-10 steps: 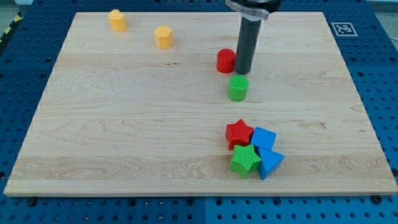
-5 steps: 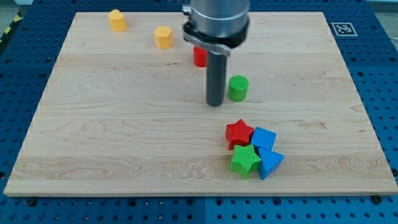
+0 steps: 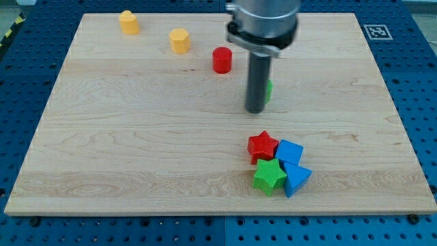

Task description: Slide green circle a bit up

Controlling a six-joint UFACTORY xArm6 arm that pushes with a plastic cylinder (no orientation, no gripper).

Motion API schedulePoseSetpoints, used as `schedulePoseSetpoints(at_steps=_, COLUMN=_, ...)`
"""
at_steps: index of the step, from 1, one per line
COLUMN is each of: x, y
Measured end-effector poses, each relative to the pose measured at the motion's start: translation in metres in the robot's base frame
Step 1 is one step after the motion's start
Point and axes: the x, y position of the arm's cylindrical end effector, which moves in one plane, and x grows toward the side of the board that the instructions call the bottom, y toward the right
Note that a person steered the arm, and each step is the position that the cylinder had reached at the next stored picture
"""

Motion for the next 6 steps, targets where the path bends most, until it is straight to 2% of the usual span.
schedulePoseSetpoints(at_steps=1, x=0.000, y=0.025)
schedulePoseSetpoints(at_steps=2, x=0.012, y=0.034)
schedulePoseSetpoints(at_steps=3, x=0.008, y=0.041)
schedulePoseSetpoints(at_steps=5, x=-0.014, y=-0.033)
schedulePoseSetpoints(at_steps=6, x=-0.008, y=-0.029)
